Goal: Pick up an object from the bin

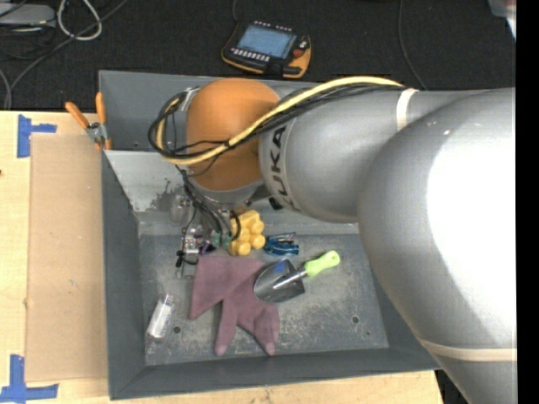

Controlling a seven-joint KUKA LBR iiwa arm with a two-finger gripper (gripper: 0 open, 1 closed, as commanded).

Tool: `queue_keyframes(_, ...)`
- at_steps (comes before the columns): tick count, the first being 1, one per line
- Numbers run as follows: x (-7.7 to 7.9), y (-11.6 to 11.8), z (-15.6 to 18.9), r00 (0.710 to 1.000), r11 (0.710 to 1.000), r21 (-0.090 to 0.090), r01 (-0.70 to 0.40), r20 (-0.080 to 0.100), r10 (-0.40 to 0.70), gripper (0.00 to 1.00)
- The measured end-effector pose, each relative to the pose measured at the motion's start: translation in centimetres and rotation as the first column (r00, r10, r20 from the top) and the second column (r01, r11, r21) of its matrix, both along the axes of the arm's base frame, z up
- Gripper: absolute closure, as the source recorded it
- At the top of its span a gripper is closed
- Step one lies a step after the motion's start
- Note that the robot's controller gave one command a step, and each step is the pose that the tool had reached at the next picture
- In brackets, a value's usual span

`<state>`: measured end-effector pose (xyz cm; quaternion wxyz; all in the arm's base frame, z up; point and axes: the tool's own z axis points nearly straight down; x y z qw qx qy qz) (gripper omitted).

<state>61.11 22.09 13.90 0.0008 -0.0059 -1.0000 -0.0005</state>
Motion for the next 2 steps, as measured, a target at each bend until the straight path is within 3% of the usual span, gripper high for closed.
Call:
queue_keyframes(1,0.0,0.0,0.0,1.0,1.0,0.0,0.0,0.0,0.0,0.0)
queue_keyframes(2,-3.6,-8.3,1.8,1.0,1.0,-0.003,0.031,-0.001,-0.031,0.0)
